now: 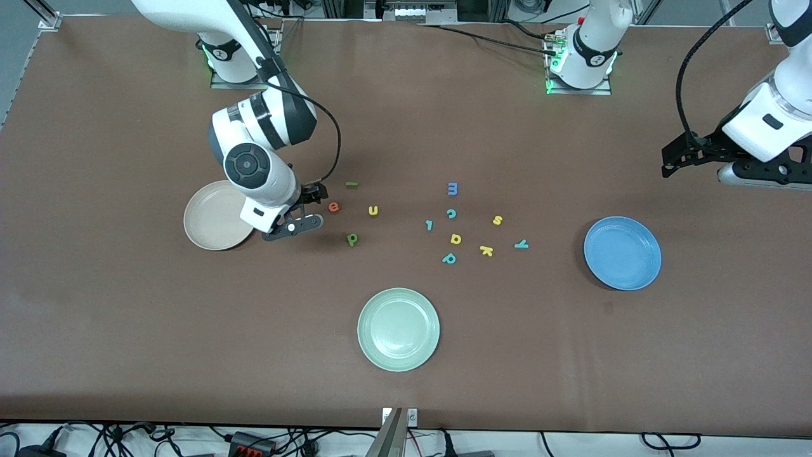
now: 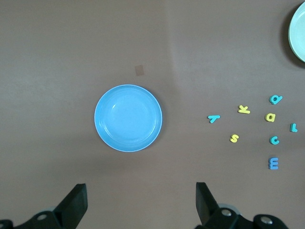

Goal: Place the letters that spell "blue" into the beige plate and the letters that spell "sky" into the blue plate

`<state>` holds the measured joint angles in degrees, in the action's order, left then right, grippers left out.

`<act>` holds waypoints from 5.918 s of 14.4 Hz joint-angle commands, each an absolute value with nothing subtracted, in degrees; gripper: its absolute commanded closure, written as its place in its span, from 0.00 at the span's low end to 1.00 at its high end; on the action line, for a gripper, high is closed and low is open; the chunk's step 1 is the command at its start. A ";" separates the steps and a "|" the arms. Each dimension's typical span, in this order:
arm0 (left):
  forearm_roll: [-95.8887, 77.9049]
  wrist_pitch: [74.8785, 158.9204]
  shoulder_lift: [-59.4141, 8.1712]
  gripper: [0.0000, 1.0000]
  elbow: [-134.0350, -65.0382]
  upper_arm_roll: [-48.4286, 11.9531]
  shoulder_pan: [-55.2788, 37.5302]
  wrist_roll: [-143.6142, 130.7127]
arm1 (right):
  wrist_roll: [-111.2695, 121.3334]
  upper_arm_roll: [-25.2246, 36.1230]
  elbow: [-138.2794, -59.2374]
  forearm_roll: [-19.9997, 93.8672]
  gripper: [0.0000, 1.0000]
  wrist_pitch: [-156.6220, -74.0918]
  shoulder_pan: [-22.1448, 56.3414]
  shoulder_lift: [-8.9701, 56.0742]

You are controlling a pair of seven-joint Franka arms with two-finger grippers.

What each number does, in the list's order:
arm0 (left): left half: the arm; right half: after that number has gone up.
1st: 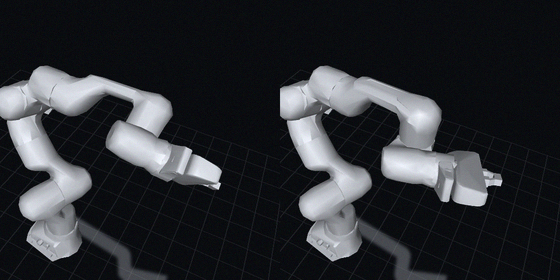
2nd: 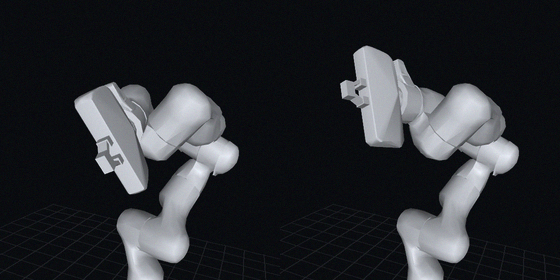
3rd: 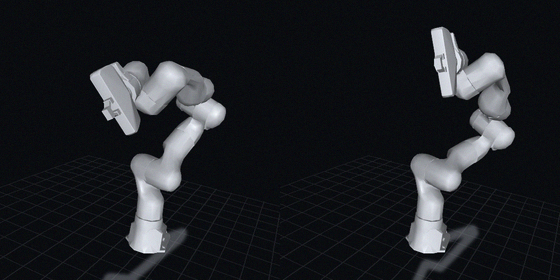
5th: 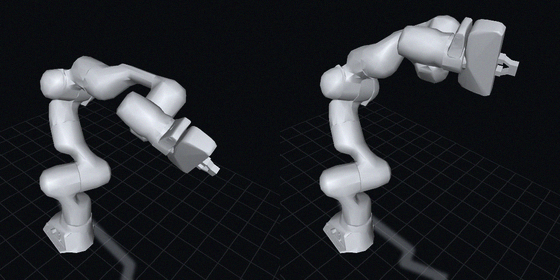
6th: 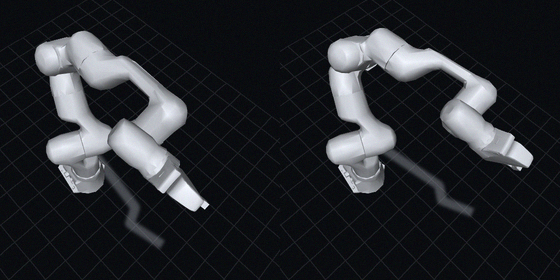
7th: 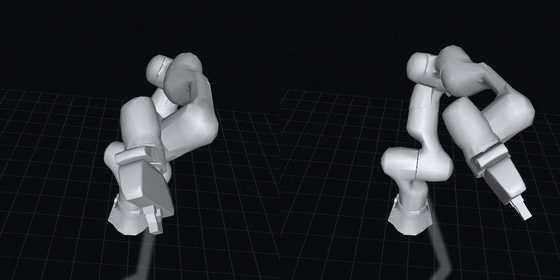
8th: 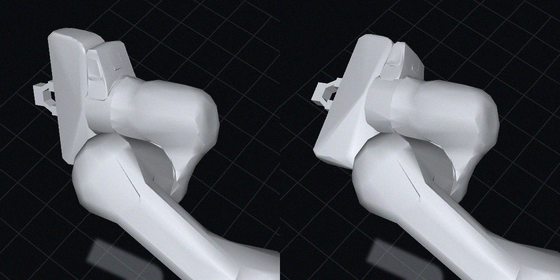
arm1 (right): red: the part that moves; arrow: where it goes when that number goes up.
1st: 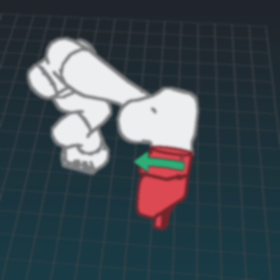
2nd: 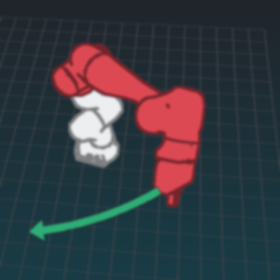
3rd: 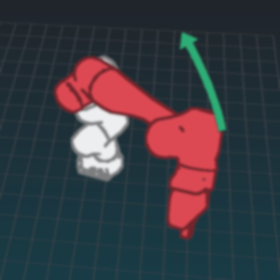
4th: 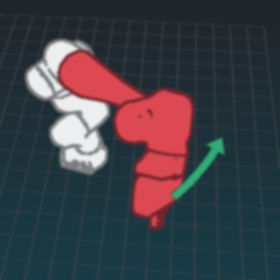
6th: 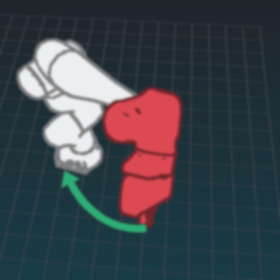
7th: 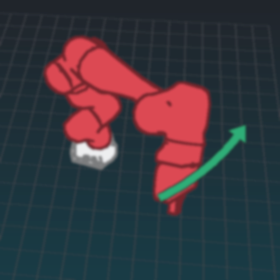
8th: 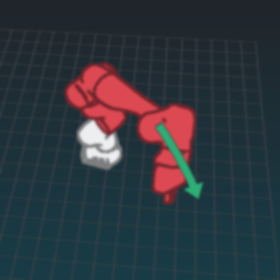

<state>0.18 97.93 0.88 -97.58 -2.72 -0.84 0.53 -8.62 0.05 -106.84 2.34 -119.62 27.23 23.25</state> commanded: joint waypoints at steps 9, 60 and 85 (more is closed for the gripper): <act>-2.64 105.81 -12.29 0.00 -95.98 -3.60 -2.72 0.70 | -16.16 0.35 -107.05 3.08 0.00 -127.53 32.34 31.11; 9.05 110.56 -37.69 0.84 -92.37 1.05 -5.37 -5.14 | -8.35 8.09 -113.12 4.13 0.00 -122.35 13.09 28.48; 8.17 131.13 -37.18 0.28 -104.50 -15.12 -6.33 -28.83 | 24.07 -8.26 -119.16 4.83 0.00 -131.28 30.58 20.04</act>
